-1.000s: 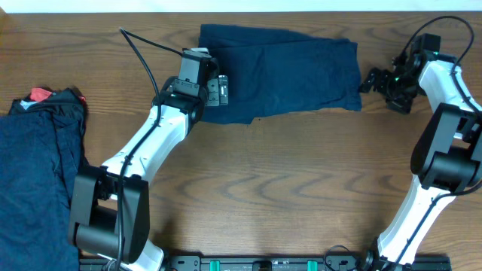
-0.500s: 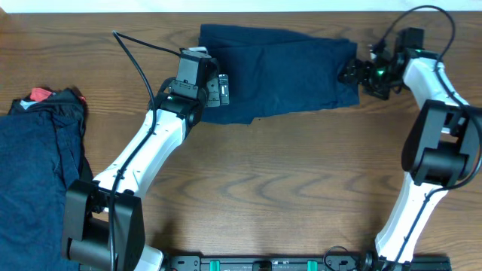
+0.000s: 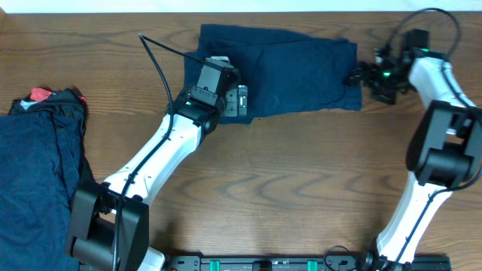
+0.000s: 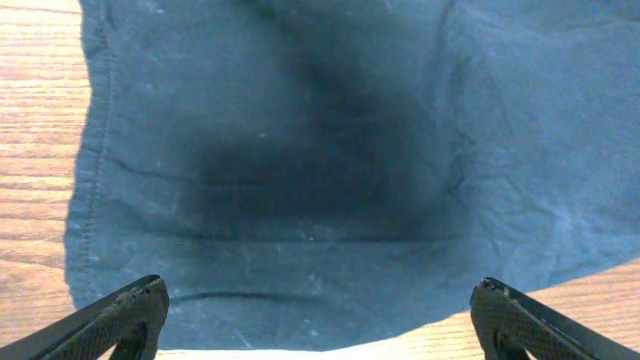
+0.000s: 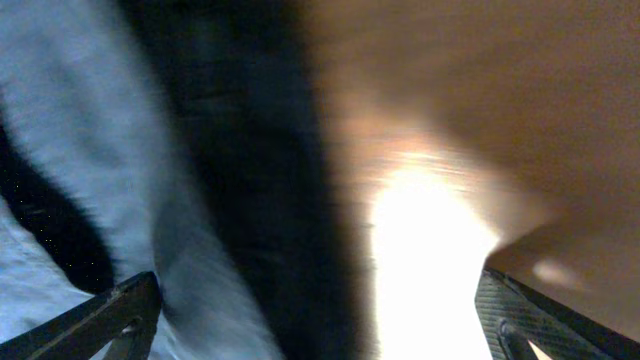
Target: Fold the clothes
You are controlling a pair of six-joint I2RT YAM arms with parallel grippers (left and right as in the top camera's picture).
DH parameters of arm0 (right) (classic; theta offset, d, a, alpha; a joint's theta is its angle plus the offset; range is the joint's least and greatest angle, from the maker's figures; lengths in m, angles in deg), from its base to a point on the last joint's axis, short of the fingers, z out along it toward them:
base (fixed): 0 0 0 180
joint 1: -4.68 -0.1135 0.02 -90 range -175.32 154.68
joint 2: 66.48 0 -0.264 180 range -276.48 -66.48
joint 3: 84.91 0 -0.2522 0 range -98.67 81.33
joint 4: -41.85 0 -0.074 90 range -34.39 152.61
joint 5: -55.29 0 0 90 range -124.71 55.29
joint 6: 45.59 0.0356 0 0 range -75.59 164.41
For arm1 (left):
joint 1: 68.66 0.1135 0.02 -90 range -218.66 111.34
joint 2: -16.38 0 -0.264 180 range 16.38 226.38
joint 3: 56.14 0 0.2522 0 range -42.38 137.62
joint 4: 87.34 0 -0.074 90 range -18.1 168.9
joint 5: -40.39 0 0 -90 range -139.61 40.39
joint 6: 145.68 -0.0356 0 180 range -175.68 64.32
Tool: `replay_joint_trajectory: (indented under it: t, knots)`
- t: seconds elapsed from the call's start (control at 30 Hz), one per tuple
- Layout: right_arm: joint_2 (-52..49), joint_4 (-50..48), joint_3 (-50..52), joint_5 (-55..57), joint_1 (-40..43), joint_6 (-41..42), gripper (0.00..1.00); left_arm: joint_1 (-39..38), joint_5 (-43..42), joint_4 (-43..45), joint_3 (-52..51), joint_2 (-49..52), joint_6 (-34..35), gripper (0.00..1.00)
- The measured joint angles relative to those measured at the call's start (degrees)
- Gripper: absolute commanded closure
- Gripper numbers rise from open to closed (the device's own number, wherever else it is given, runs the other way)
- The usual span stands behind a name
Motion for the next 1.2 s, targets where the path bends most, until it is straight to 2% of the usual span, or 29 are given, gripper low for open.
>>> replay_joint_trajectory:
  t: [0.13, 0.23, 0.73, 0.77, 0.83, 0.97, 1.03, 1.07, 1.2]
  knots:
    - [0.00, 1.68, -0.04, -0.72, 4.68, -1.62, 0.01, 0.09, 1.20, -0.20, 0.00, 0.00, 0.02, 0.02]
    - [0.00, 1.79, -0.04, -0.61, 5.07, -2.49, 0.01, 0.61, 1.95, -0.22, 0.00, 0.00, 0.15, 0.02]
    - [-1.03, -4.15, -0.72, -0.33, -5.92, -2.95, 0.01, 5.35, 2.93, -2.32, 0.00, 0.00, 1.25, 0.02]
    - [-1.05, -4.17, -0.76, -0.35, -6.12, -2.89, 0.07, 5.35, 2.95, -2.49, 0.00, 0.00, 1.25, 0.02]
    - [-1.27, -4.22, -0.81, -0.37, -6.14, -2.95, 0.50, 5.40, 2.93, -2.93, 0.00, 0.00, 1.25, 0.02]
    - [-2.47, -4.15, -0.76, -0.76, -5.66, -2.36, 0.73, 5.49, 2.95, -3.41, 0.00, 0.00, 1.25, 0.02]
    - [-2.71, -4.15, -0.72, -0.81, -5.62, -2.29, 0.93, 5.79, 2.91, -3.78, 0.00, 0.02, 1.25, 0.02]
    - [-2.82, -3.98, -0.66, -0.68, -5.64, -1.92, 0.99, 6.12, 2.91, -3.98, 0.00, 0.11, 1.22, 0.02]
    - [-3.15, -3.26, -0.59, -1.25, -5.62, -1.22, 0.99, 8.26, 2.89, -4.57, 0.02, 1.95, 1.25, 0.02]
